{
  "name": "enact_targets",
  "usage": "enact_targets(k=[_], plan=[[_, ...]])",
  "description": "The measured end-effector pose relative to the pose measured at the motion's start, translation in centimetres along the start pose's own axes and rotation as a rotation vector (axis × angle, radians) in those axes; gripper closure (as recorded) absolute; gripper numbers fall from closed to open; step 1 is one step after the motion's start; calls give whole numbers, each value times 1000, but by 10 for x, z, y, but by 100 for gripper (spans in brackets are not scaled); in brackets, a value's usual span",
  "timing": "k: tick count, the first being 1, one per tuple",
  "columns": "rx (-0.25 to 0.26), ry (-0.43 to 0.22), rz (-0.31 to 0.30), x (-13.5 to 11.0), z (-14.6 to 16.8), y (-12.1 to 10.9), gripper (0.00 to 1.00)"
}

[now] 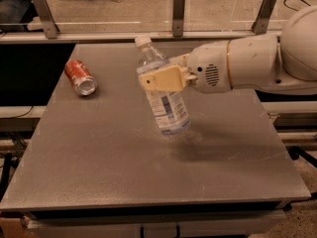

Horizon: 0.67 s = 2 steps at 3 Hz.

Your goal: Place blue plastic bottle upright

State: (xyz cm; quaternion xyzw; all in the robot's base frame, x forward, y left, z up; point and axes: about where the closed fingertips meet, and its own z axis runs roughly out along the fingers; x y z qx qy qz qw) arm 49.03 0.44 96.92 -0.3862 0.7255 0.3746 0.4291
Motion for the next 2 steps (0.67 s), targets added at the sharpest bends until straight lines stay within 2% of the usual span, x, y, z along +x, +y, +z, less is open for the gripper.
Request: enact_targets(k=[1, 2], plan=[[-82, -125, -104, -9, -4, 8, 100], [-109, -148, -200, -13, 3, 18, 100]])
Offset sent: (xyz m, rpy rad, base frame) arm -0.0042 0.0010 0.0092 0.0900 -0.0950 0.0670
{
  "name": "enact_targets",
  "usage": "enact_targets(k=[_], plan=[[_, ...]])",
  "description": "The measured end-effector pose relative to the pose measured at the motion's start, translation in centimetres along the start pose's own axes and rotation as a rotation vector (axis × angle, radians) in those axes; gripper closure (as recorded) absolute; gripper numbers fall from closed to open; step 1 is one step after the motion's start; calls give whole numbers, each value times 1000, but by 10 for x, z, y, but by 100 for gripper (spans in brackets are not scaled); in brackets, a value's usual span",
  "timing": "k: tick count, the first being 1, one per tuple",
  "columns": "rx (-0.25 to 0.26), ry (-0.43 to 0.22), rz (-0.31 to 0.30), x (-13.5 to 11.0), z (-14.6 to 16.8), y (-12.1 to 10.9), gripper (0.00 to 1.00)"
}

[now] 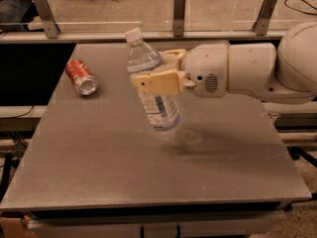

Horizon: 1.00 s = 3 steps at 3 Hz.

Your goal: Place blue plastic bottle upright

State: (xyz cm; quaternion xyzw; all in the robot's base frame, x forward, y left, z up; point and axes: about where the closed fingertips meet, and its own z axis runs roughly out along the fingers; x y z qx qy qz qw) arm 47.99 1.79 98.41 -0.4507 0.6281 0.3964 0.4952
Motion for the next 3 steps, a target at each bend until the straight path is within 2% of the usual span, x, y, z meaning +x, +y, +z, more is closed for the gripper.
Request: enact_targets(k=[1, 2, 3], plan=[[3, 3, -1, 0, -1, 0, 100], [0, -32, -38, -2, 5, -4, 100], [-3, -92, -119, -7, 10, -11, 100]])
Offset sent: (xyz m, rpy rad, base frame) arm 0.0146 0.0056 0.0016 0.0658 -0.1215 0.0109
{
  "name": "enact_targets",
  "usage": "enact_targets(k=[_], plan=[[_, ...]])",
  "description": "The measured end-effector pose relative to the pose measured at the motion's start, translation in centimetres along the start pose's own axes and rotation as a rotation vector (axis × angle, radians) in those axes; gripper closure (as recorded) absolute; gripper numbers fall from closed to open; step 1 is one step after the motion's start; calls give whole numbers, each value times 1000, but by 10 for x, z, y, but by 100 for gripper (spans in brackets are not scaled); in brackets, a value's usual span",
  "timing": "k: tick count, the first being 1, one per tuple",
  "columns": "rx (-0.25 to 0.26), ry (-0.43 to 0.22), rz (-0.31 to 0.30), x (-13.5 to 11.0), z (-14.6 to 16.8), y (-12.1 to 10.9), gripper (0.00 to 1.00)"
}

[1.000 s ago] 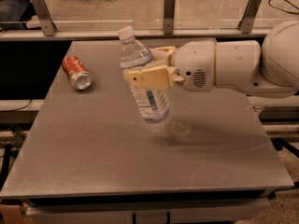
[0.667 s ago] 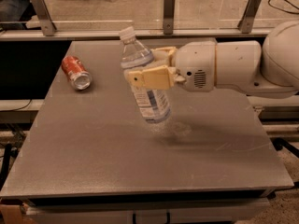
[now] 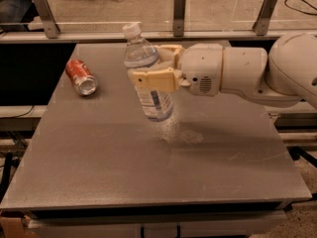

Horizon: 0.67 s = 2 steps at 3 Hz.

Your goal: Place blue plastic bottle upright

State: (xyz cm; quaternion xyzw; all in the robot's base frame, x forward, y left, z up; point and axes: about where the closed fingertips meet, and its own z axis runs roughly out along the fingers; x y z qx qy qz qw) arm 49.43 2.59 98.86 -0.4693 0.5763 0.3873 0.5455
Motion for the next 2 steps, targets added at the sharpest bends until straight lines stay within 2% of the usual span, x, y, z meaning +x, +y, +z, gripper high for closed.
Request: enact_targets(k=[1, 2], plan=[[-17, -52, -92, -5, 5, -7, 100], [-40, -81, -149, 4, 7, -7, 100]])
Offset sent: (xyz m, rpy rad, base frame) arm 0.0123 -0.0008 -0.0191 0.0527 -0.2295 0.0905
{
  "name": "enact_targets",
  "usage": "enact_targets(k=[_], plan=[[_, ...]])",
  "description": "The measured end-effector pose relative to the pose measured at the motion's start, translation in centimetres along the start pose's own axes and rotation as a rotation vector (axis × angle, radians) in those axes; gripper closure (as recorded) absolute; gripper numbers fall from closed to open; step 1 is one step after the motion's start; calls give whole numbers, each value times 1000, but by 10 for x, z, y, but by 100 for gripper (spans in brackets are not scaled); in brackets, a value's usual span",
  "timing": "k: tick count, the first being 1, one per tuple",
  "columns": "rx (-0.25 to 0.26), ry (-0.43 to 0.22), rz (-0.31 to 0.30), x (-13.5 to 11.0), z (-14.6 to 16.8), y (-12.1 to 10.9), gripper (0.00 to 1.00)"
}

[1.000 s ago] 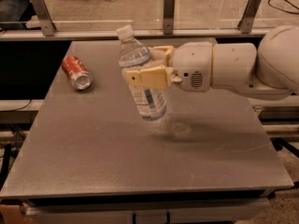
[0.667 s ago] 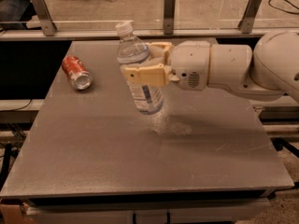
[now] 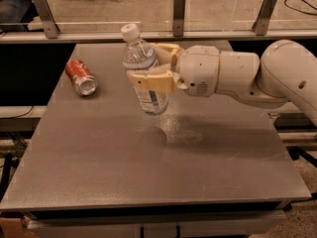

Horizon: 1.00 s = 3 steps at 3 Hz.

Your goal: Place blue plastic bottle upright

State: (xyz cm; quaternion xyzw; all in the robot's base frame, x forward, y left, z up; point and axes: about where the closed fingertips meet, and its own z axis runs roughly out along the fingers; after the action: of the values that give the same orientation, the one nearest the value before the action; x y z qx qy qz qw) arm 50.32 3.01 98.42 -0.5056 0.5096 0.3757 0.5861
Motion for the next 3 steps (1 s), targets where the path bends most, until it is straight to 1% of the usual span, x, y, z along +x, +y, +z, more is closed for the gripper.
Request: enact_targets(k=[1, 2, 3], plan=[[-15, -27, 4, 17, -3, 3, 100], [-26, -85, 28, 34, -5, 7, 100], [-42, -142, 33, 46, -10, 10, 82]])
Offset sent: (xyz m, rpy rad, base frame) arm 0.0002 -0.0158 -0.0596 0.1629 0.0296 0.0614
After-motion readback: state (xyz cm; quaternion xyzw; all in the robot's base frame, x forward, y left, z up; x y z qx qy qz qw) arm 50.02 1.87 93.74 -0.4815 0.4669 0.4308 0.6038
